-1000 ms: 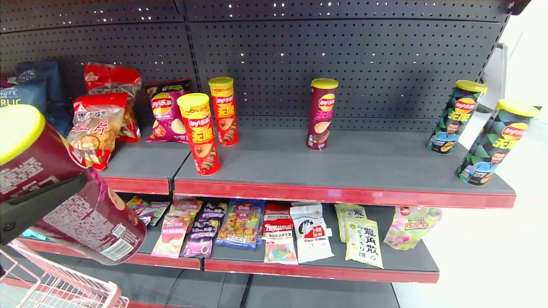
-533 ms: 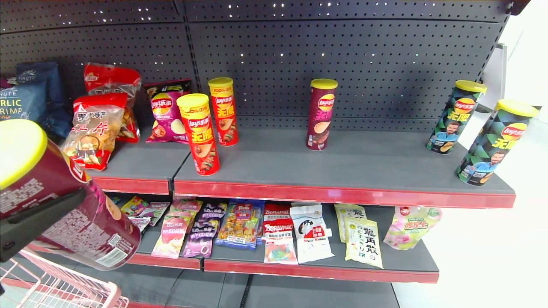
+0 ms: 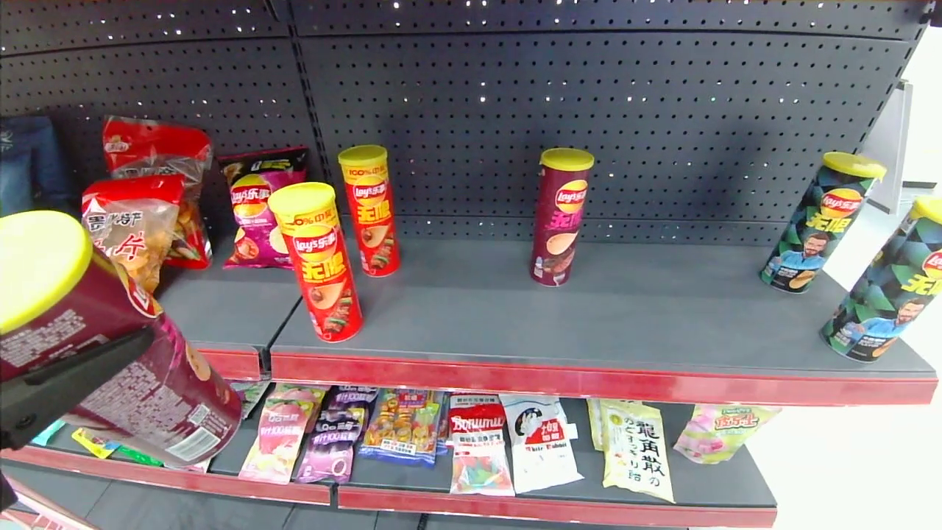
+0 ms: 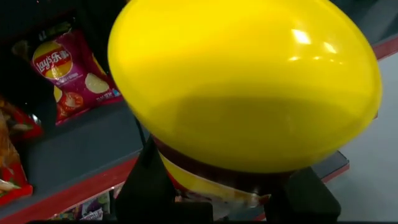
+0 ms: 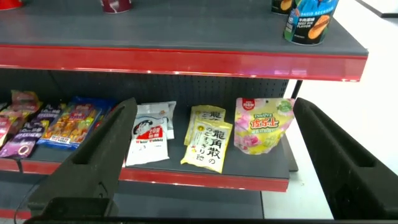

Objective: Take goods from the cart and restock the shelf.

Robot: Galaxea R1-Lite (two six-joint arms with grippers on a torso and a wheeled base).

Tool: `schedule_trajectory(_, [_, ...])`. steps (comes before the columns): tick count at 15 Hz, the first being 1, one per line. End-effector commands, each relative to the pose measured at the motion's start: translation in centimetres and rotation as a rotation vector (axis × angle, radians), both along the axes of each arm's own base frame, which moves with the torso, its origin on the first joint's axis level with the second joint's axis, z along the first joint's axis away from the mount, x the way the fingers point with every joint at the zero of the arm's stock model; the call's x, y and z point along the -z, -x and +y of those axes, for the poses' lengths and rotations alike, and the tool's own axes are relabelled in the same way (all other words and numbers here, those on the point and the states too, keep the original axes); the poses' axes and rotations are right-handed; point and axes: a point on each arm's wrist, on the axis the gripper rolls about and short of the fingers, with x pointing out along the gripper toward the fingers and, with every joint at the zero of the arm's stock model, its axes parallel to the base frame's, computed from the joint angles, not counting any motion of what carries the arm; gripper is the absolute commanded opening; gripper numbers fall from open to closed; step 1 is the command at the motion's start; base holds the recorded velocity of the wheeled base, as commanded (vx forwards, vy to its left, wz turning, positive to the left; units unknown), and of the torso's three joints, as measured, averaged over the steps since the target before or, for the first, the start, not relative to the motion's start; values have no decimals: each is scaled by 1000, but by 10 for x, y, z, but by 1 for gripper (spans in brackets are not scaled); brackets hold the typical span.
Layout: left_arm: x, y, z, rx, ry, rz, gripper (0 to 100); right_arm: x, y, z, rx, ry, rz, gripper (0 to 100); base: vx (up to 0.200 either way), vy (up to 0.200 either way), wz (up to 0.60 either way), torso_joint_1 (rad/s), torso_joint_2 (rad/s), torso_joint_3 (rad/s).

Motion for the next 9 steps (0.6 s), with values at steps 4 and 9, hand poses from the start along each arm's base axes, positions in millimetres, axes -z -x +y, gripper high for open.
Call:
schedule_trajectory(4, [14,22,9,-13,-26,-47,0,-2,-6,0,-9,9,76,100,0,0,0,0,0,0])
schedule_trajectory(9, [31,48,21,-127,-65,-65,0,-150,-68,8,-231,89,101,100,0,0,0,0,0,0])
